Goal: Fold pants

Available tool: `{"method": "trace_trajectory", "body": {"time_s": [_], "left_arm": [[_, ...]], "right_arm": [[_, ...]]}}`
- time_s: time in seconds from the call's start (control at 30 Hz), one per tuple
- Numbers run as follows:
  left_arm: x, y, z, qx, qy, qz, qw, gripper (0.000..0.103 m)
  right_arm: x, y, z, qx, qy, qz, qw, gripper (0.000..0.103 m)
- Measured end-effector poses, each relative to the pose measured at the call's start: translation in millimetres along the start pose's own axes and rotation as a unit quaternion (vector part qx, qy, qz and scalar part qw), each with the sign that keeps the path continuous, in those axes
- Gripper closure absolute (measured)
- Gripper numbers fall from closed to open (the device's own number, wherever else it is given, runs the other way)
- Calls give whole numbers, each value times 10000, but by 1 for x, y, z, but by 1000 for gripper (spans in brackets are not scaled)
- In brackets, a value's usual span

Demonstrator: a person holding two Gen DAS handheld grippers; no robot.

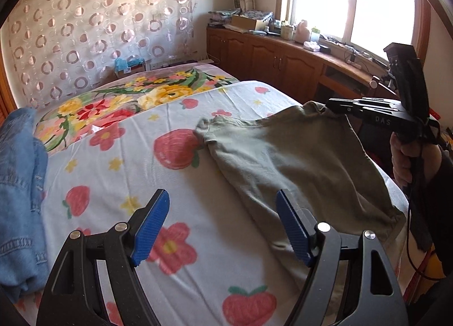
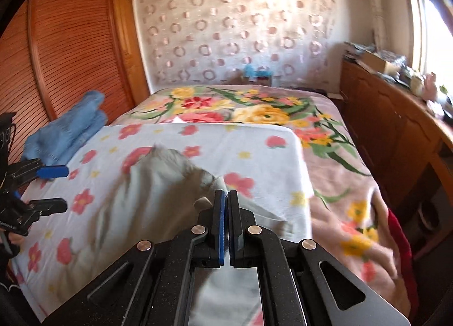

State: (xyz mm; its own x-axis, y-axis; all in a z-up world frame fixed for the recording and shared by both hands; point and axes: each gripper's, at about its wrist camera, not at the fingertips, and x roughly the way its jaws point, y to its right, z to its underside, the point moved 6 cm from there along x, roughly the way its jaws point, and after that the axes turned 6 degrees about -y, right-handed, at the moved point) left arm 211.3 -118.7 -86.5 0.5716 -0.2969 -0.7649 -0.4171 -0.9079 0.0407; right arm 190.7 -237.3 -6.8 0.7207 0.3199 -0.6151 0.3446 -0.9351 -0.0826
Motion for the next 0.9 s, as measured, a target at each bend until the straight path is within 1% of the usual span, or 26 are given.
{"method": "trace_trajectory", "body": {"time_s": [0.07, 0.23, 0.37, 0.47, 0.5, 0.53, 0.57, 0.6, 0.63, 0.67, 0.77, 0.87, 0.9], "left_arm": [[7, 2, -3, 24, -59, 1, 10000, 25], [24, 10, -2, 101, -236, 35, 9997, 25], [38, 14, 3, 138, -418, 35, 9990, 25], [45, 15, 7, 133, -533, 44, 9985, 25], [47, 15, 7, 127, -555, 51, 9984, 25], [48, 16, 7, 125, -569, 64, 9983, 25], [49, 16, 8, 121, -591, 73, 9982, 25], [50, 16, 9, 119, -605, 79, 9981, 25], [51, 17, 10, 120, -621, 88, 9980, 25], [52, 17, 11, 120, -636, 96, 9979, 25], [54, 18, 13, 131, -620, 123, 9979, 24], [54, 18, 13, 138, -573, 122, 9982, 23], [54, 18, 14, 150, -563, 114, 9982, 23]], "right_arm": [[4, 8, 3, 119, -63, 4, 9999, 101], [11, 12, 6, 237, -108, 72, 9996, 101], [10, 19, -1, 287, -87, 268, 9992, 102], [7, 22, -1, 356, -125, 387, 9985, 101], [5, 20, -1, 388, -146, 389, 9984, 100], [4, 18, -2, 405, -148, 343, 9985, 95], [5, 17, -1, 402, -150, 310, 9986, 93], [6, 13, 0, 374, -184, 277, 9987, 86], [9, 9, 1, 338, -249, 262, 9988, 74], [12, 7, 1, 314, -313, 256, 9987, 69], [20, 6, 2, 298, -455, 225, 9983, 68], [30, 10, -1, 323, -611, 287, 9972, 68], [32, 10, -1, 311, -634, 273, 9971, 70]]}}
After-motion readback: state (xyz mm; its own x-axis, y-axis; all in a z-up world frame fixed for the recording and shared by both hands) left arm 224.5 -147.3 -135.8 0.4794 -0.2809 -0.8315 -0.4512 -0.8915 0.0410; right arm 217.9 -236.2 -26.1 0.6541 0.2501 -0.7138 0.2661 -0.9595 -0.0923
